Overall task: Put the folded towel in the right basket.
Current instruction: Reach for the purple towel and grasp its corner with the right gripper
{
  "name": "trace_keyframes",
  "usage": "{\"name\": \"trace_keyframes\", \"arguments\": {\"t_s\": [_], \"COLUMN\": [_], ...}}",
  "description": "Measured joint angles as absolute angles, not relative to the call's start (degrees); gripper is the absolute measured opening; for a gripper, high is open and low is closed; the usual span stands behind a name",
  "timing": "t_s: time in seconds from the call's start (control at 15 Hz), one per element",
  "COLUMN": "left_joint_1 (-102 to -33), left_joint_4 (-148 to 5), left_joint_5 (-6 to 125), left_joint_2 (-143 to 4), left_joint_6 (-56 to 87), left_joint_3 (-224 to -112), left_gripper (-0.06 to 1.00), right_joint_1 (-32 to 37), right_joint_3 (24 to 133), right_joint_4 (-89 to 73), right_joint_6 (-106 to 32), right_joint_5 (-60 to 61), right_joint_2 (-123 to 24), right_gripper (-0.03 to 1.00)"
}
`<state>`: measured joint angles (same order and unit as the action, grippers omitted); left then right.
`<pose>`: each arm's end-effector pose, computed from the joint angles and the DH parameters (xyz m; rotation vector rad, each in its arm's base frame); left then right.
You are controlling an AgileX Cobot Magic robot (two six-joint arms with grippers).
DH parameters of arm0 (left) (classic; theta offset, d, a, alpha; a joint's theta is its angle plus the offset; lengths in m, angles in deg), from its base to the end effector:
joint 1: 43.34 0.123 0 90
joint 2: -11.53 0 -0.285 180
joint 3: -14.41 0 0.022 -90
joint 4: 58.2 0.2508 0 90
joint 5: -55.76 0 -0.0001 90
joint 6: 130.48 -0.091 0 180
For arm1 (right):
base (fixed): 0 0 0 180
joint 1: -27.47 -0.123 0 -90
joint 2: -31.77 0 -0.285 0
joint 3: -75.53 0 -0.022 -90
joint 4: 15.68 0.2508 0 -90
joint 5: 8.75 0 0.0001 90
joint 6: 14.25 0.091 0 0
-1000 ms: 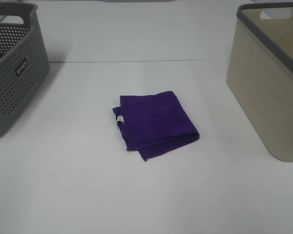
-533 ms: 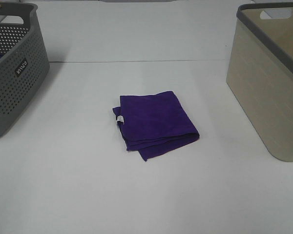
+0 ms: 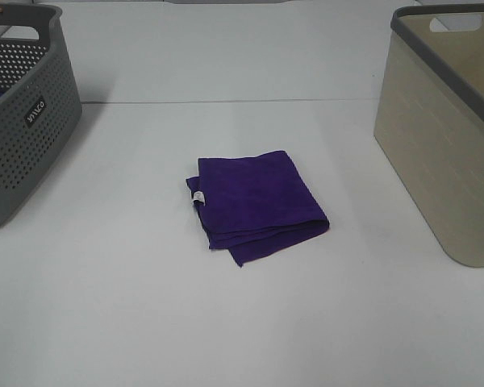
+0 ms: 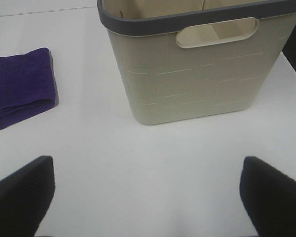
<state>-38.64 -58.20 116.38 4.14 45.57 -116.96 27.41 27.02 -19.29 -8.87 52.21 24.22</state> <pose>-0.0056 -0.0005 0.2772 -0.0133 2.0370 0.0948 -0.0058 -0.0050 0.2774 0.0979 2.0385 -0.0159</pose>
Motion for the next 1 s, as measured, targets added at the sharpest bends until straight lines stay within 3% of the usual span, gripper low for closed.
{"name": "trace_keyframes", "arguments": {"t_s": [1.0], "left_joint_1": [-38.6], "left_joint_4": [-58.2], "left_joint_5": [116.4], "left_joint_2": [4.1], "left_joint_6": [48.1], "left_joint_3": [-117.0], "left_gripper": [0.99], "right_joint_1": [27.4], "right_joint_3": [27.0], "right_joint_4": [-17.7], "right_joint_6": [-12.4], "right_joint_5": [52.2], "right_joint_2": [24.2], "right_gripper": [0.98]}}
